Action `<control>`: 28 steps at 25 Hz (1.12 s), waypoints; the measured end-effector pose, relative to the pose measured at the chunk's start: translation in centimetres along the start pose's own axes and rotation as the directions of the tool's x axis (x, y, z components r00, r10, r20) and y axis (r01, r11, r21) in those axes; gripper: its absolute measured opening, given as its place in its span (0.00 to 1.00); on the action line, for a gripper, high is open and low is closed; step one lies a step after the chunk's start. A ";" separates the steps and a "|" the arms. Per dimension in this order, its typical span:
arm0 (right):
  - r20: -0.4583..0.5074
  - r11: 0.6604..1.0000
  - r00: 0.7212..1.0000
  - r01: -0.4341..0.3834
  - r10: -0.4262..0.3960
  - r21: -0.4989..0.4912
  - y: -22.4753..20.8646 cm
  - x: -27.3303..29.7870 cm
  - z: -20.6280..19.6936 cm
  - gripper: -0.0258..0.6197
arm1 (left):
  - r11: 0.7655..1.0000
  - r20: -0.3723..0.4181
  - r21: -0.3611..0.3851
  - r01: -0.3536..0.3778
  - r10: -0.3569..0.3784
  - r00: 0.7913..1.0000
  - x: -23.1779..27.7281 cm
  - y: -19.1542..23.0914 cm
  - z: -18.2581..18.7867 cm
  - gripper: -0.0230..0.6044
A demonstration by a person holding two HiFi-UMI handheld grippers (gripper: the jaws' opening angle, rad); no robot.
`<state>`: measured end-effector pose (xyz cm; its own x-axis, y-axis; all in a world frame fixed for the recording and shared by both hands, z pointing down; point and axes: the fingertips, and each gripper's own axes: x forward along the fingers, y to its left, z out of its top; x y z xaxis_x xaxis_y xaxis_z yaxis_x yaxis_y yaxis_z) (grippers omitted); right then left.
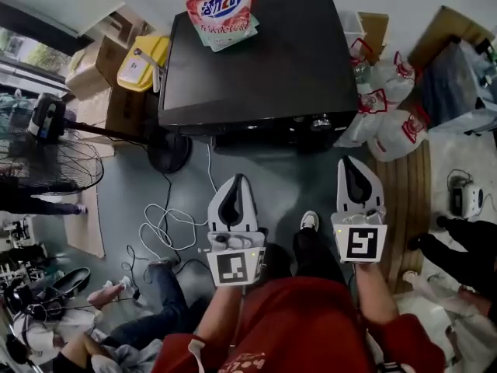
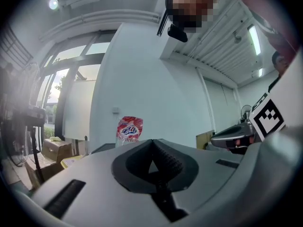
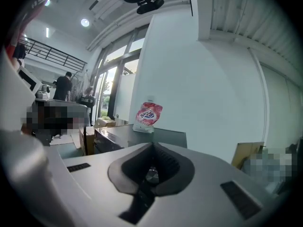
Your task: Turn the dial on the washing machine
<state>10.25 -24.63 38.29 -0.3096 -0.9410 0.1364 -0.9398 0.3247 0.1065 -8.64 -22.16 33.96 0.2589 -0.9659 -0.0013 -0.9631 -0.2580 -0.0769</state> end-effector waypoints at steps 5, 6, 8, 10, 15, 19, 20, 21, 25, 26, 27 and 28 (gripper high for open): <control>-0.046 1.000 0.999 -0.019 0.019 -0.006 0.6 4.0 -4.7 0.05 | 0.999 -0.024 -0.023 0.026 -0.026 0.999 3.0 0.5 -5.3 0.05; -0.049 1.000 0.999 -0.016 0.016 -0.003 0.8 4.9 -6.0 0.05 | 0.999 -0.019 -0.027 0.031 -0.032 0.999 3.6 0.6 -6.7 0.05; -0.069 1.000 0.998 -0.011 0.010 -0.006 1.0 6.4 -8.7 0.05 | 0.998 -0.059 -0.058 0.034 -0.037 0.998 4.6 0.6 -10.4 0.05; -0.092 1.000 0.996 -0.005 0.003 -0.017 1.4 7.7 -11.3 0.05 | 0.996 -0.096 -0.076 0.038 -0.046 0.994 5.4 0.9 -13.8 0.05; -0.149 0.999 0.988 0.029 -0.031 -0.015 3.0 10.6 -16.5 0.08 | 0.996 -0.116 -0.059 0.074 -0.080 0.990 7.4 2.2 -20.1 0.05; -0.169 0.998 0.984 0.042 -0.049 -0.043 4.2 12.1 -19.4 0.13 | 0.995 -0.122 -0.074 0.072 -0.081 0.989 8.2 3.2 -23.5 0.05; -0.179 0.998 0.982 0.046 -0.053 -0.043 4.5 12.3 -20.0 0.14 | 0.994 -0.129 -0.083 0.070 -0.080 0.988 8.3 3.3 -24.3 0.05; -0.190 0.998 0.980 0.049 -0.056 -0.042 4.7 12.5 -20.5 0.16 | 0.993 -0.136 -0.091 0.070 -0.082 0.987 8.2 3.3 -25.0 0.05; -0.222 0.997 0.973 0.056 -0.068 -0.059 5.0 13.0 -21.9 0.26 | 0.990 -0.168 -0.114 0.081 -0.100 0.981 8.0 3.1 -27.1 0.05; -0.224 0.996 0.972 0.062 -0.076 -0.066 5.0 13.3 -22.0 0.28 | 0.990 -0.175 -0.117 0.083 -0.103 0.979 7.9 3.1 -27.3 0.05; -0.227 0.995 0.970 0.070 -0.085 -0.072 4.8 13.4 -22.1 0.30 | 0.989 -0.179 -0.119 0.085 -0.105 0.978 7.9 3.2 -27.5 0.05; -0.233 0.994 0.968 0.078 -0.094 -0.076 4.7 13.6 -22.2 0.33 | 0.989 -0.181 -0.120 0.086 -0.107 0.978 7.8 3.2 -27.7 0.05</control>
<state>4.82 -33.80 62.49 -0.1780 -0.9191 0.3515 -0.9474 0.2566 0.1912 -11.73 -31.12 61.29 0.3426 -0.9206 0.1876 -0.9392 -0.3408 0.0431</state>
